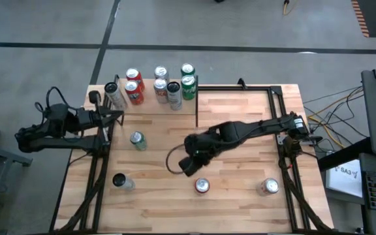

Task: Place canned beverage on shelf
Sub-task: Put the red soda can aligned with the other red soda cans on the shelf

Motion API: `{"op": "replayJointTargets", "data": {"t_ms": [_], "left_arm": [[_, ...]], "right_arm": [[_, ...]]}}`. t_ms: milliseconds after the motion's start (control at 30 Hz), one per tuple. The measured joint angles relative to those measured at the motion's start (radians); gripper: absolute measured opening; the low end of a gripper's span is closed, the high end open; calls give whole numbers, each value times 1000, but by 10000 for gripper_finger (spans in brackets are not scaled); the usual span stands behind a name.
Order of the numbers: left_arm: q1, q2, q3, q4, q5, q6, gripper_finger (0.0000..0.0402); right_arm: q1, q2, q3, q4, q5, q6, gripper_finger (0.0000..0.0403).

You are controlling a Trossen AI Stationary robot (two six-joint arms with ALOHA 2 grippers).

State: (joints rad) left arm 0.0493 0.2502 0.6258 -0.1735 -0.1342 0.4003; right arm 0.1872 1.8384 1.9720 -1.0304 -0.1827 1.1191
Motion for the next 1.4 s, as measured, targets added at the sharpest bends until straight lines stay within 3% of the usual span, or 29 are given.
{"op": "replayJointTargets", "data": {"t_ms": [200, 400, 667, 900, 1133, 1267, 1400], "left_arm": [[0, 43, 0, 55, 57, 0, 0], [0, 120, 0, 118, 59, -14, 0], [0, 184, 0, 184, 75, -119, 0], [-3, 187, -1, 191, 174, -234, 0], [-17, 187, -7, 219, 200, -306, 0], [-28, 199, -7, 263, 200, -320, 0], [-31, 219, -7, 289, 200, -336, 0]], "right_arm": [[71, 23, 0, -255, -56, 44, 9], [162, 23, 0, -536, -1, -19, 9], [257, 7, -6, -480, 14, -110, 9], [327, 7, -7, -301, 235, -406, 9], [343, 9, -11, -213, 420, -532, 15], [337, 15, -16, -211, 419, -495, 54], [336, 31, -19, -204, 431, -482, 128]]}}
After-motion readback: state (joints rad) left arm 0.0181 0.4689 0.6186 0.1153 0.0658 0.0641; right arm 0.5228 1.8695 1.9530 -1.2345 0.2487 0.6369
